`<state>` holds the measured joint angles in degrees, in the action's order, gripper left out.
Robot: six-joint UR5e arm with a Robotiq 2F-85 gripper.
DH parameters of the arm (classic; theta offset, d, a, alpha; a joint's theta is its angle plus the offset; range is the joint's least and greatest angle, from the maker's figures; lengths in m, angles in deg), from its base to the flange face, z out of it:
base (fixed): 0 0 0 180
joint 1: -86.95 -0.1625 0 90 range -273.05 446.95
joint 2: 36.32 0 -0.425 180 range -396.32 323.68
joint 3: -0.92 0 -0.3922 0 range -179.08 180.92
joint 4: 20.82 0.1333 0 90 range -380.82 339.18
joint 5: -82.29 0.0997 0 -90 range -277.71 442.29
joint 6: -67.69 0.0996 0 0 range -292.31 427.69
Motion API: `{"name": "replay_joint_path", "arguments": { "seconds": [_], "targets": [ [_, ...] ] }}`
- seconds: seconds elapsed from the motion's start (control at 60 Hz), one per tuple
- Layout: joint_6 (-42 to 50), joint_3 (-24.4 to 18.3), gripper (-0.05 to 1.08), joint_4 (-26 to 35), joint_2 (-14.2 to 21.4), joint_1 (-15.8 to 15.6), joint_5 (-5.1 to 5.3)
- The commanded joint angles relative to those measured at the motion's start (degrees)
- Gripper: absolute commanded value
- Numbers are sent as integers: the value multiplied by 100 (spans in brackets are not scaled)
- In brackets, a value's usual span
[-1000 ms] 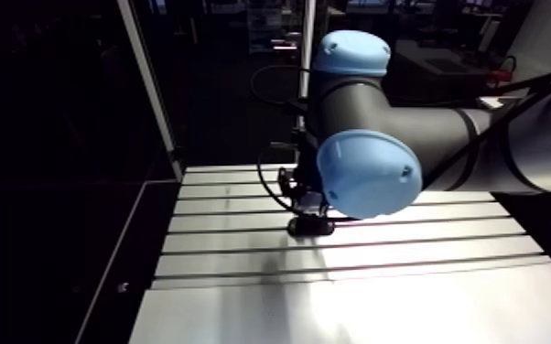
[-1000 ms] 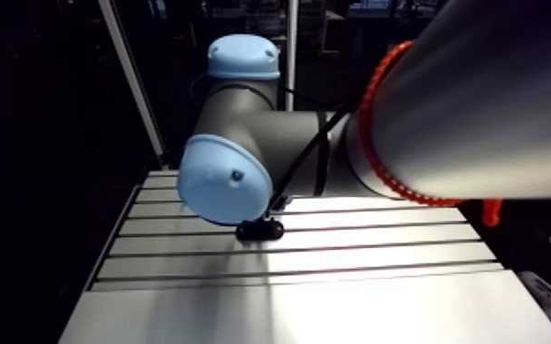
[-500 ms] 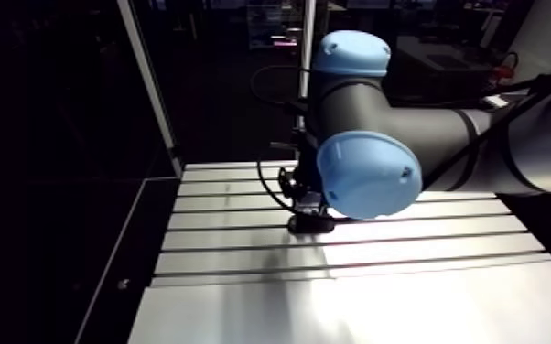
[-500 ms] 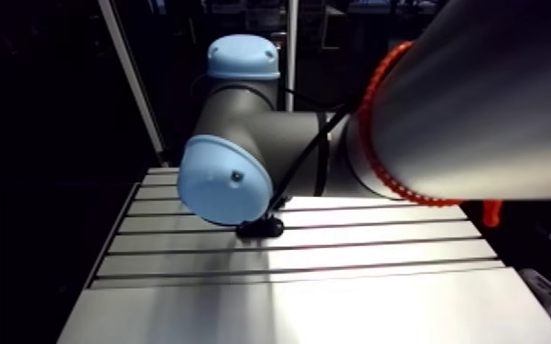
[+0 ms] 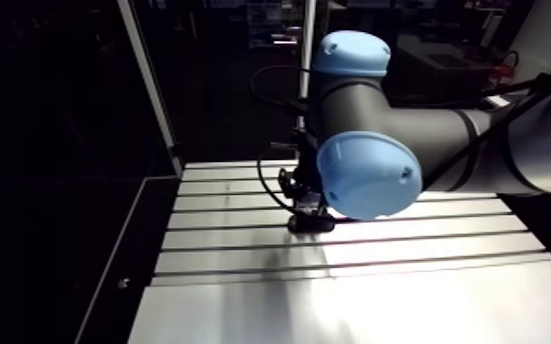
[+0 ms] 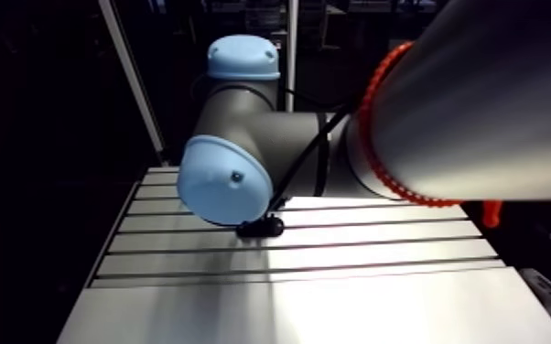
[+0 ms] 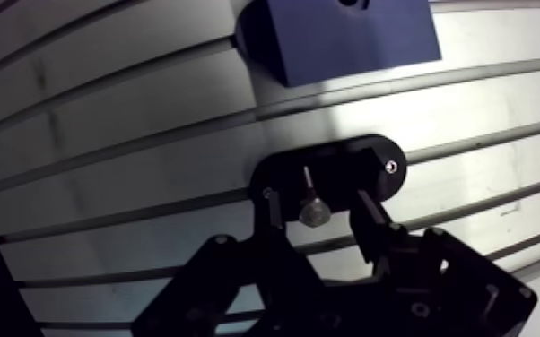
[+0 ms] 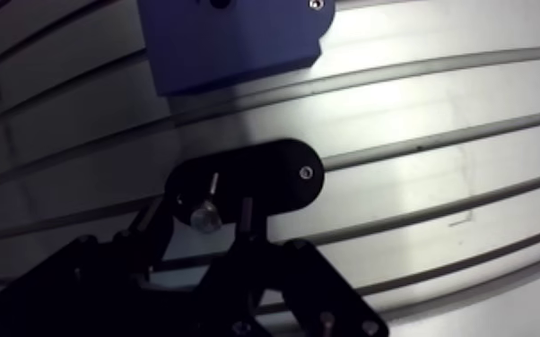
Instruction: Pick up the M10 bolt and insert it into the hex recess until seated.
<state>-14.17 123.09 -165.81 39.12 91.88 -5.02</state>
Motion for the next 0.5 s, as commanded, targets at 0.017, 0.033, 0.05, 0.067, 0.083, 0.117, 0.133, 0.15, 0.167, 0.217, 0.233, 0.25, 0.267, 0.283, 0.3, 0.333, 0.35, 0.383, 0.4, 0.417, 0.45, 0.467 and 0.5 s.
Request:
{"name": "replay_joint_path", "arguments": {
  "seconds": [0.017,0.033,0.05,0.067,0.083,0.117,0.133,0.15,0.167,0.217,0.233,0.25,0.267,0.283,0.3,0.333,0.35,0.383,0.4,0.417,0.45,0.467,0.5],
  "targets": [
    [0,5,54,0,-7,0,0],
    [0,5,54,0,-7,0,0],
    [0,5,54,0,-8,0,0],
    [0,5,54,0,-8,0,0],
    [0,5,54,0,-8,0,0],
    [7,5,54,0,-16,0,0],
    [7,5,54,0,-16,0,0],
    [9,5,54,0,-17,0,0],
    [9,5,54,0,-17,0,0],
    [9,13,54,0,-17,0,0],
    [9,14,54,0,-17,0,0],
    [9,14,54,0,-17,0,0],
    [9,14,55,0,-17,0,0],
    [9,14,55,0,-17,0,0],
    [9,14,55,0,-17,0,0],
    [9,14,55,0,-17,0,0],
    [9,14,55,0,-17,0,0],
    [9,14,56,0,-17,0,0],
    [9,14,56,0,-17,0,0],
    [9,14,56,0,-17,0,0],
    [9,14,56,0,-17,0,0],
    [9,14,56,0,-17,0,0],
    [9,14,56,0,-17,0,0]
  ]
}}
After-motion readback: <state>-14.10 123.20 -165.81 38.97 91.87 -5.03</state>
